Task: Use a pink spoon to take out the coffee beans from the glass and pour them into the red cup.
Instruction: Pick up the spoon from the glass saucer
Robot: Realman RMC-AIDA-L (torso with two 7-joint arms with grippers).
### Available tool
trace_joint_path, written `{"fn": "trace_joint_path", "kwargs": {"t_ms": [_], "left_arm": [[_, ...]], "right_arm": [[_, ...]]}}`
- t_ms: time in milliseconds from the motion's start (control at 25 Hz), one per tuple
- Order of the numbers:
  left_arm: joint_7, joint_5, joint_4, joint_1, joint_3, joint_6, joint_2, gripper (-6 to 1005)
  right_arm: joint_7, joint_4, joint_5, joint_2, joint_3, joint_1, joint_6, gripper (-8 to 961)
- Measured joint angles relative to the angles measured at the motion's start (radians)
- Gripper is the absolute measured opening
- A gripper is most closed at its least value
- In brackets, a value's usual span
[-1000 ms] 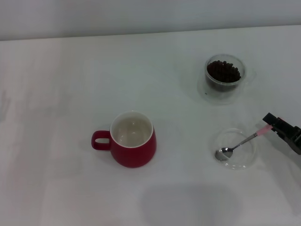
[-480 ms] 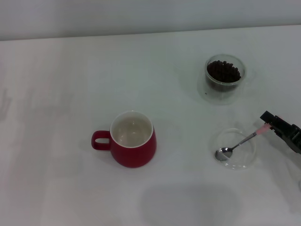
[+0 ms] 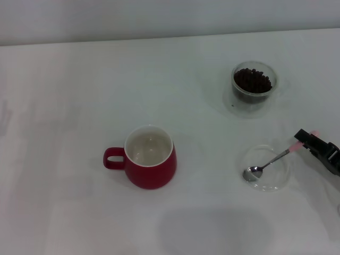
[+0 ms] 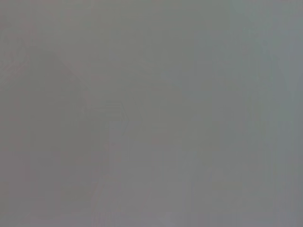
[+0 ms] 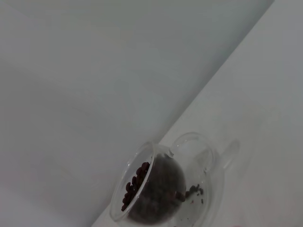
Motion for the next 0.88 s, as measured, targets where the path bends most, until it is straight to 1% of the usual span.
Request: {"fn": "trace_joint_path", "kwargs": {"t_ms": [360, 480, 720, 880], "left_arm": [[0.0, -0.001, 0.0, 0.007, -0.001, 0.001, -0.001, 892], [0.0, -0.003, 0.0, 0.008, 0.0, 0.001, -0.003, 892], [0.0, -0.003, 0.0, 0.008, -0.001, 0.002, -0.003, 892], [0.0, -0.003, 0.0, 0.007, -0.002, 0.002, -0.003, 892]], "right_arm": [[0.0, -0.005, 0.0, 0.0, 0.0, 0.0, -0.009, 333], [0.001, -0.004, 0.0, 0.0, 0.0, 0.0, -0.012, 192], [0.006, 0.002, 0.005, 0.0, 0.005, -0.004, -0.02, 172], [0.007, -0.002, 0.011, 0.001, 0.011, -0.006, -0.048, 169]]}}
